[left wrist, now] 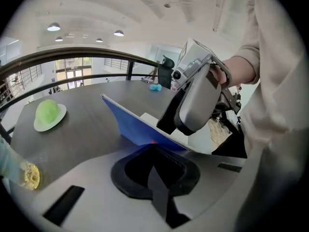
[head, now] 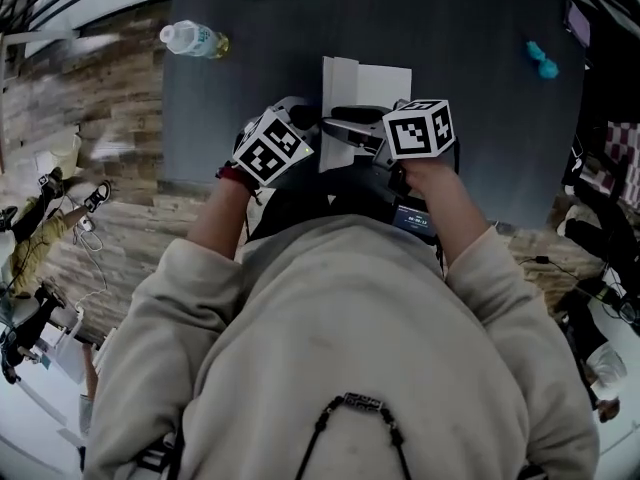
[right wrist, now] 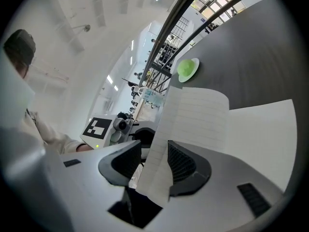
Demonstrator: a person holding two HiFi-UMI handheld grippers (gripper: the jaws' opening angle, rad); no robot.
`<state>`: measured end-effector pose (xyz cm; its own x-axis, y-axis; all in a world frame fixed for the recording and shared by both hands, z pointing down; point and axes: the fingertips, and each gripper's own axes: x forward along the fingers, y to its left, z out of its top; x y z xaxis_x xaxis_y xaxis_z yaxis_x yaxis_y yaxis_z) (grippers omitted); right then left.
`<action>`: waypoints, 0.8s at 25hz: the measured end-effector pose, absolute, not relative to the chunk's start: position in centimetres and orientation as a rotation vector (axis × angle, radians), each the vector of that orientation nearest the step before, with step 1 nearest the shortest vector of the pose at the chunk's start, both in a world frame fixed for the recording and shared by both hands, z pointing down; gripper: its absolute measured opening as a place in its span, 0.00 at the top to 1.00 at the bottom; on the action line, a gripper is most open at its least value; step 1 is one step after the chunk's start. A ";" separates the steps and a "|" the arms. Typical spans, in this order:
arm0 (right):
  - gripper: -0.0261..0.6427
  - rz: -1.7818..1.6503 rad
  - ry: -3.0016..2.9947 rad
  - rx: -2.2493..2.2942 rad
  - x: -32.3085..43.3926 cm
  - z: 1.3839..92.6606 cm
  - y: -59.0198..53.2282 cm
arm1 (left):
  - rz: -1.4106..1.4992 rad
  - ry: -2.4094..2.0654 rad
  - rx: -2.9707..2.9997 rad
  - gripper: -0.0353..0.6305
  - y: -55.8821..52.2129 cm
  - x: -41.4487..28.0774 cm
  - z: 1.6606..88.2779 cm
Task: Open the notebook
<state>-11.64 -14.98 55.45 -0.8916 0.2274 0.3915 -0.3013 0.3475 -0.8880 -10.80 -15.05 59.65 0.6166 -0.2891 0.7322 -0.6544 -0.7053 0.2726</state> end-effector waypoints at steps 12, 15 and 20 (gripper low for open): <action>0.69 1.408 -2.122 -0.101 -15.8 55.8 -12.9 | 0.798 -1.036 2.136 0.94 -12.7 -16.3 59.7; 0.70 1.364 -2.122 -0.068 -16.6 56.6 -13.2 | 0.769 -1.122 2.040 0.94 -11.6 -18.6 60.1; 0.87 1.289 -2.066 -0.077 -17.4 59.0 -12.2 | 0.664 -1.203 1.916 0.94 -8.9 -20.8 61.0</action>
<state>-17.37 -12.23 58.95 -0.7596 0.3901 0.5204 -0.2957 0.5054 -0.8106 -20.79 -8.94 60.99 0.4200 -0.5092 0.7512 -0.9070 -0.2636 0.3284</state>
